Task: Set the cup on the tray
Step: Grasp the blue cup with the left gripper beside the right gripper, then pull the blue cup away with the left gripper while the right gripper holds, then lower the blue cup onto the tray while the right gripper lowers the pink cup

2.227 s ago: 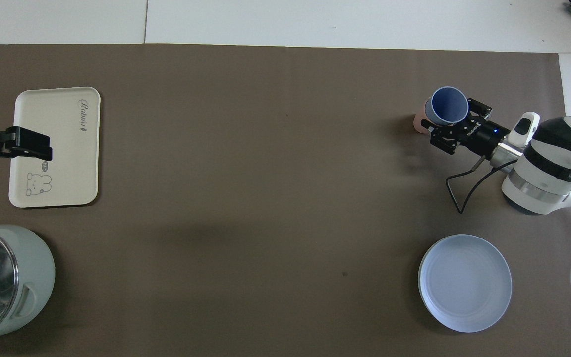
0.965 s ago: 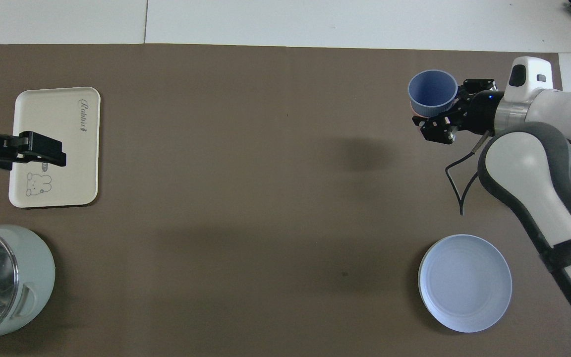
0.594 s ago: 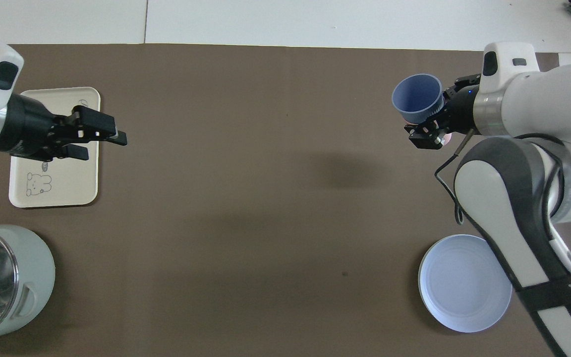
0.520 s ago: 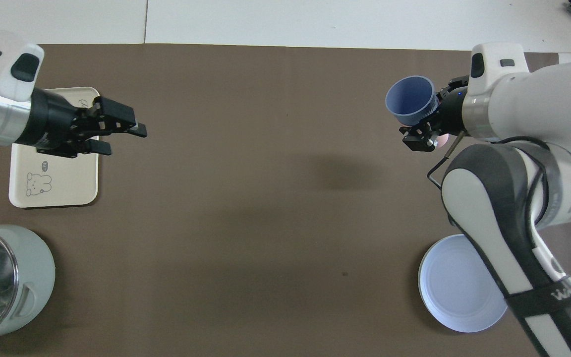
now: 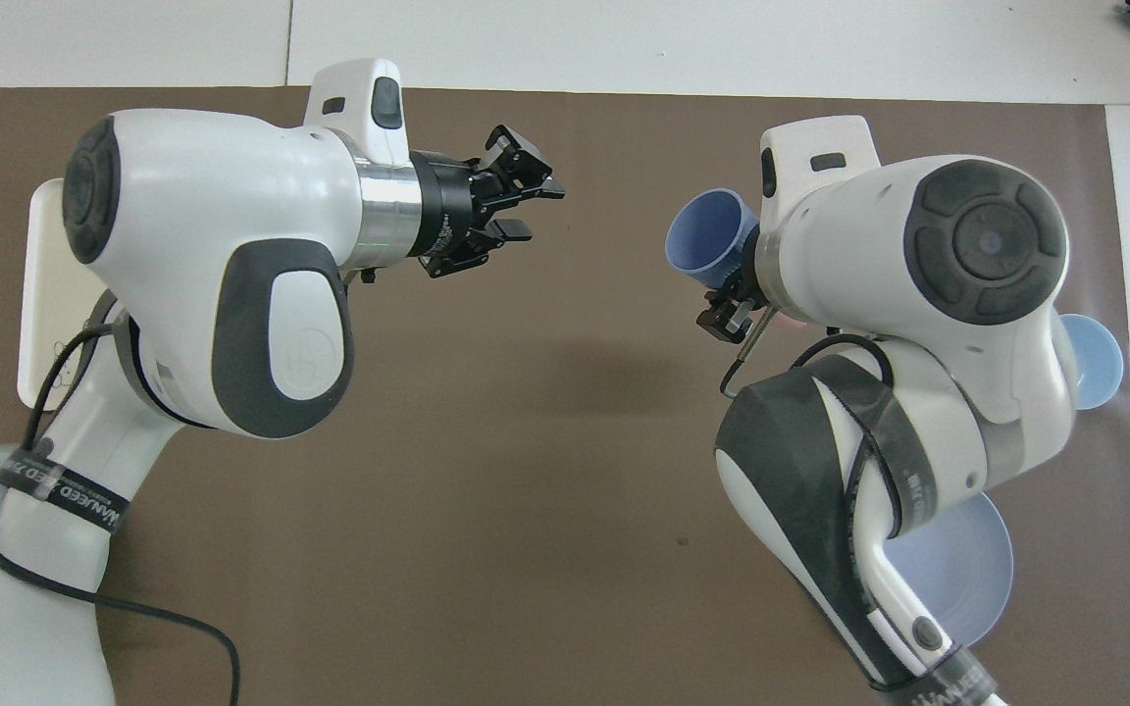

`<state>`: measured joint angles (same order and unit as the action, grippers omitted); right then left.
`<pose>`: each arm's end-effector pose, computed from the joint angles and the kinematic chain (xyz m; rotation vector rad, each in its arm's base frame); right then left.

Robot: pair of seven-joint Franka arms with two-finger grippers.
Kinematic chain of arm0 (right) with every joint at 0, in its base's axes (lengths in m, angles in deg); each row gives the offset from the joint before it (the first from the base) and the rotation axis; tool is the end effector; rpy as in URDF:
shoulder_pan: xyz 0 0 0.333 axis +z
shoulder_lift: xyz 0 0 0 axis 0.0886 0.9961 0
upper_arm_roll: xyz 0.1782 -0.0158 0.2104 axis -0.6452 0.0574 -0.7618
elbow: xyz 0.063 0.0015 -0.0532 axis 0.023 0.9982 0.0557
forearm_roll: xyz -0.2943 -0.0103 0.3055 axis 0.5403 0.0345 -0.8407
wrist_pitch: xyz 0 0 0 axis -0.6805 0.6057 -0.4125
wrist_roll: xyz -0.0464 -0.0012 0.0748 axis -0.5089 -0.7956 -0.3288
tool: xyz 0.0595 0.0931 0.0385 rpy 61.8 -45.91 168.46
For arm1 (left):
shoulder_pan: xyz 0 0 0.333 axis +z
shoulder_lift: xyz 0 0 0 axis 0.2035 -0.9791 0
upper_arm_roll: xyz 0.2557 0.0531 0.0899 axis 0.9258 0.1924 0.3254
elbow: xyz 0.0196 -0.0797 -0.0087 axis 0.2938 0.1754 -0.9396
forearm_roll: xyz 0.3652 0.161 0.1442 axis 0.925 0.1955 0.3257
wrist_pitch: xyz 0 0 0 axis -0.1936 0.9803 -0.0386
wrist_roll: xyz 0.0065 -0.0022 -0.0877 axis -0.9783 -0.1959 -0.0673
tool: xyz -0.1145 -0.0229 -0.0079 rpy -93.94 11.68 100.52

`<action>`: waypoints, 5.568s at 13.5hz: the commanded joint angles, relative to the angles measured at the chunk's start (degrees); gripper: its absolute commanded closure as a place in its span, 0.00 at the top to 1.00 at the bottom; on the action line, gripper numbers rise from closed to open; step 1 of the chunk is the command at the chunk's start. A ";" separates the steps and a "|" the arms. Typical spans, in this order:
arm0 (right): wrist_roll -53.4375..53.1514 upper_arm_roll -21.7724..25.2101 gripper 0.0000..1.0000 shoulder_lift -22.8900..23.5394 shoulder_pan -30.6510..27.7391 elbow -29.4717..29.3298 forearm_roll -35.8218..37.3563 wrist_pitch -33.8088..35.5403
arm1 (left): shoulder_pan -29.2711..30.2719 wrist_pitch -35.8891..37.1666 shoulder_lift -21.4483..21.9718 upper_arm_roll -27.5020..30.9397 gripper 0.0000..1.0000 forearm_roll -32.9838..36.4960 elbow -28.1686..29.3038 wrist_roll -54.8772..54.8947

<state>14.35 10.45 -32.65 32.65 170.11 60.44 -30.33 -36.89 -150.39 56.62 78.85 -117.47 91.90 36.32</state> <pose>0.6089 0.2437 0.4764 2.6972 1.3440 0.3595 0.6089 -0.3576 0.4889 2.2892 0.7074 0.0612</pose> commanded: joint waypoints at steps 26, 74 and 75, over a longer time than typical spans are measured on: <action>-5.03 0.19 0.00 2.21 1.97 -1.58 4.14 0.36 | -6.06 1.35 -4.85 1.29 0.00 5.68 -5.65 5.70; 105.01 0.37 0.44 12.67 -27.21 19.25 -116.44 -23.02 | 43.78 -35.45 -1.60 1.82 0.00 21.23 27.29 51.22; 105.01 0.37 0.99 12.41 -27.21 19.51 -116.44 -22.93 | 43.78 -35.36 -1.60 1.82 0.00 21.23 27.29 51.22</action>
<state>117.15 11.16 -19.64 6.01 188.74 -53.84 -54.29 6.17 -184.52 54.35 81.18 -96.42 117.62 87.28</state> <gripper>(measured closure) 0.159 0.952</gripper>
